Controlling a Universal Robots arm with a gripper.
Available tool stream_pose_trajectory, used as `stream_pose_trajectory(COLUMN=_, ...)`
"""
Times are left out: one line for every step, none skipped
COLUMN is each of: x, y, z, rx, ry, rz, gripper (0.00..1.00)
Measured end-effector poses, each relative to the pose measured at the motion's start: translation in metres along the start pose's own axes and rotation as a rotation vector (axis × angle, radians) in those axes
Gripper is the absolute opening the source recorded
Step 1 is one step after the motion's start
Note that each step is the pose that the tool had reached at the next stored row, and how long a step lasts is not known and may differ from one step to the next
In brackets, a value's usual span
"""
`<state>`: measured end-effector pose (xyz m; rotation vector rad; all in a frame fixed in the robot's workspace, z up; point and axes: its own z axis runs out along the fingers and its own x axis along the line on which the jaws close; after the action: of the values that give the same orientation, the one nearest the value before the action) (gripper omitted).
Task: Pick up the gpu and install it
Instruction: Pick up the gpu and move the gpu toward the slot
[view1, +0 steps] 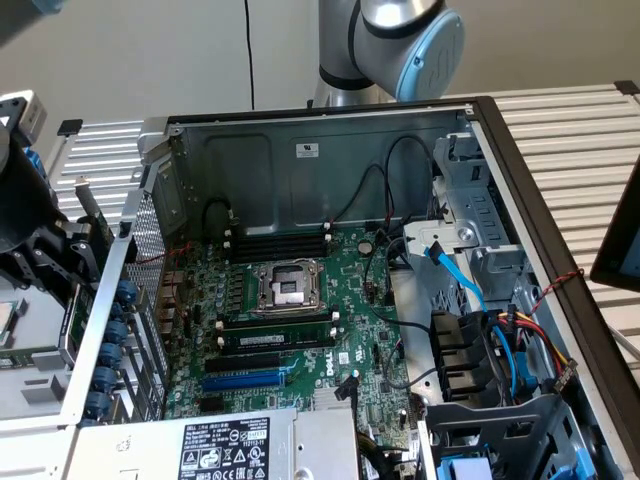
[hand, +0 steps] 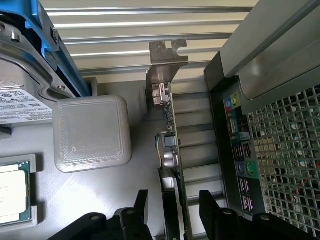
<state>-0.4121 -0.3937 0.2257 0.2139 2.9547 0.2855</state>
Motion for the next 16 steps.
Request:
stream_pose_trajectory(x=0.0, y=0.0, z=0.0, rx=0.0, ry=0.0, rz=0.0, gripper=0.53)
stream_pose_trajectory(x=0.0, y=0.0, z=0.0, rx=-0.0001, ry=0.0, rz=0.0, gripper=0.53)
stream_pose_trajectory(x=0.0, y=0.0, z=0.0, rx=-0.0002, ry=0.0001, rz=0.0, gripper=0.53)
stream_pose_trajectory(x=0.0, y=0.0, z=0.0001, rx=-0.0002, ry=0.0002, rz=-0.001, gripper=0.53)
stream_pose_trajectory(x=0.0001, y=0.0, z=0.0001, rx=-0.0003, ry=0.0003, rz=-0.001, gripper=0.53)
stream_pose_trajectory(x=0.0001, y=0.0, z=0.0, rx=-0.0004, ry=0.0005, rz=-0.002, gripper=0.53)
stream_pose_trajectory(x=0.0001, y=0.0, z=0.0001, rx=-0.0005, ry=0.0007, rz=-0.003, gripper=0.53)
stream_pose_trajectory(x=0.0, y=0.0, z=0.0001, rx=-0.0006, ry=0.0009, rz=-0.004, gripper=0.53)
stream_pose_trajectory(x=0.0, y=0.0, z=0.0001, rx=-0.0008, ry=0.001, rz=-0.005, gripper=0.53)
stream_pose_trajectory(x=0.0, y=0.0, z=0.0001, rx=-0.0009, ry=0.0012, rz=-0.006, gripper=0.53)
stream_pose_trajectory(x=0.0, y=0.0, z=0.0001, rx=-0.0012, ry=0.0014, rz=-0.007, gripper=0.53)
stream_pose_trajectory(x=0.0, y=-0.0001, z=0.0002, rx=-0.0015, ry=0.0018, rz=-0.009, gripper=0.53)
stream_pose_trajectory(x=0.0, y=-0.0001, z=0.0002, rx=-0.0019, ry=0.0023, rz=-0.011, gripper=0.53)
stream_pose_trajectory(x=0.0, y=-0.0002, z=0.0002, rx=-0.0021, ry=0.0028, rz=-0.013, gripper=0.53)
stream_pose_trajectory(x=0.0, y=-0.0002, z=0.0002, rx=-0.0024, ry=0.0034, rz=-0.015, gripper=0.53)
stream_pose_trajectory(x=0.0, y=-0.0003, z=0.0003, rx=-0.0026, ry=0.0039, rz=-0.017, gripper=0.53)
